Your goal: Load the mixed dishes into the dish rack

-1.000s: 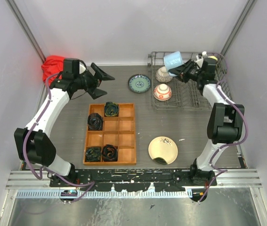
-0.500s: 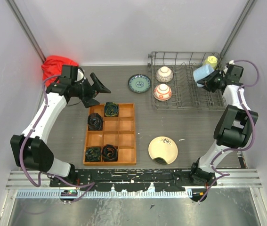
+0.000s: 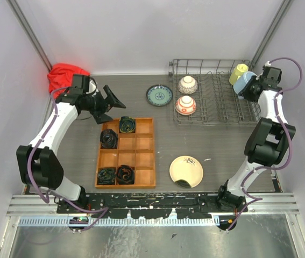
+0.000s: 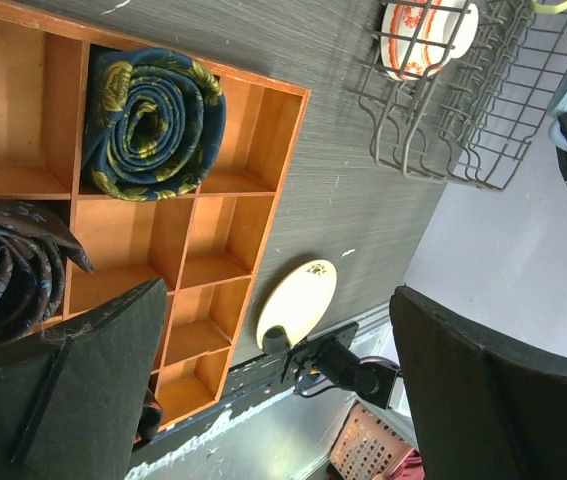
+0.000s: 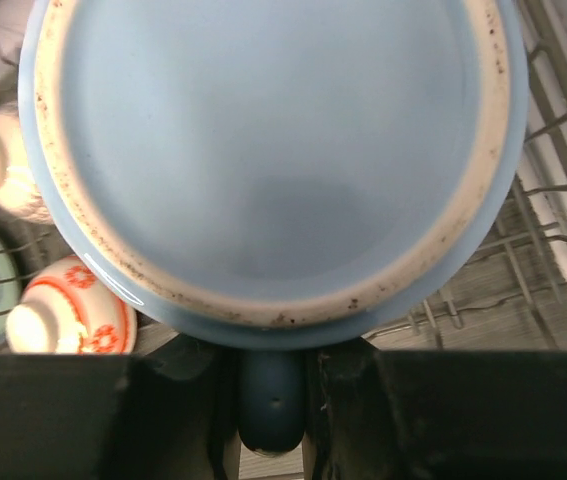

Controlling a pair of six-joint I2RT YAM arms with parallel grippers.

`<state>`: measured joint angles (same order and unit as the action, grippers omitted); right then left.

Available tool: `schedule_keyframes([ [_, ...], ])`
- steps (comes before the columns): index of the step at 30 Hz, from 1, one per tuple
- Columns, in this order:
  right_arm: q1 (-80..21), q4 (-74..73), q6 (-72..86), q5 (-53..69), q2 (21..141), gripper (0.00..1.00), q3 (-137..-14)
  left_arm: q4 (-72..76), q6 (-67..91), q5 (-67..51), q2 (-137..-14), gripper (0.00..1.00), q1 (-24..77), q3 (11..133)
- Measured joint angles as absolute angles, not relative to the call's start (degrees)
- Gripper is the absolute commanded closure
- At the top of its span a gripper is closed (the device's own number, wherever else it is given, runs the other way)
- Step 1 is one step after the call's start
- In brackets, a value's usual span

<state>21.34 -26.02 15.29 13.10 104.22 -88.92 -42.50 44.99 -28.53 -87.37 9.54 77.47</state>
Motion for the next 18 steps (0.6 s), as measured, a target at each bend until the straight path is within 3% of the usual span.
schedule_keyframes([
  [18, 21.4, -26.0, 11.9, 4.1, 113.3, 0.99, -88.9, -42.5, 45.0, -27.8, -89.6, 0.01, 9.5, 77.5],
])
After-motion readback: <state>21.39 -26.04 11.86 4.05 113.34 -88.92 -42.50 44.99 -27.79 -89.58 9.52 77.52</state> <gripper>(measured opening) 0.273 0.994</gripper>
